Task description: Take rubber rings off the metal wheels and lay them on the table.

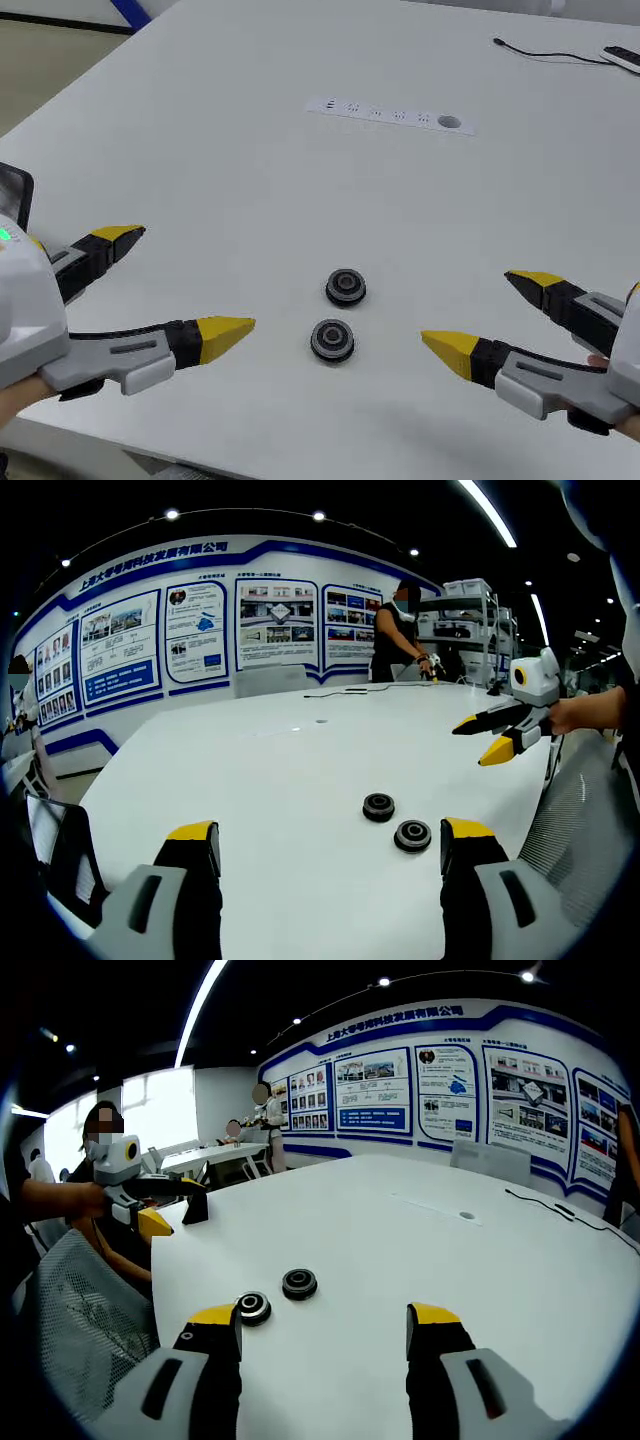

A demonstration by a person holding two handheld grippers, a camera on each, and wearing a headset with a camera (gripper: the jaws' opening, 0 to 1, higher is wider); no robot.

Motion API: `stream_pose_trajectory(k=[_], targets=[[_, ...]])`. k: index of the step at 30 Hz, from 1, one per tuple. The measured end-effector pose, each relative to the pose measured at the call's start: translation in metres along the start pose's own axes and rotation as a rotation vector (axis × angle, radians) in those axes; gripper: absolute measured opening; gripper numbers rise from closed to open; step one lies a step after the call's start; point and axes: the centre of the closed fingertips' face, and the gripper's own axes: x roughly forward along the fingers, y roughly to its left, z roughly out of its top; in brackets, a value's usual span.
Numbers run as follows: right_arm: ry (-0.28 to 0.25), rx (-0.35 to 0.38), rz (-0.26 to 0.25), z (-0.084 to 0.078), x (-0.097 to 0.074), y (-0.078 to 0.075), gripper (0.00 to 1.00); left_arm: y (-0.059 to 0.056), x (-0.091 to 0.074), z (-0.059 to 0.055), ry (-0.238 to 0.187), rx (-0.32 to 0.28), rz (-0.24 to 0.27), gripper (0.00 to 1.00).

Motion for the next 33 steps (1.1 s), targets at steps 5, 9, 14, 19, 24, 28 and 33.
stream_pose_trajectory(k=[5,9,14,19,24,28,33], targets=[[0.007,0.020,0.007,-0.003,0.001,0.002,0.66,0.000,0.004,0.000,0.005,0.009,-0.009,0.92],[0.002,0.045,0.009,-0.004,0.002,0.004,0.64,-0.002,0.007,0.000,0.004,0.013,-0.018,0.90],[0.004,0.089,0.016,-0.006,0.003,0.006,0.61,-0.007,0.016,-0.002,0.015,0.021,-0.054,0.86],[-0.005,0.125,0.022,-0.005,0.005,0.008,0.60,-0.016,0.027,-0.003,0.025,0.039,-0.091,0.84],[-0.005,0.165,0.036,-0.005,0.007,0.011,0.57,-0.025,0.036,-0.003,0.037,0.064,-0.131,0.80],[-0.019,0.222,0.050,-0.004,0.008,0.015,0.54,-0.035,0.042,-0.006,0.049,0.085,-0.170,0.77],[-0.029,0.290,0.064,-0.006,0.010,0.018,0.53,-0.044,0.051,-0.012,0.068,0.107,-0.205,0.74]])
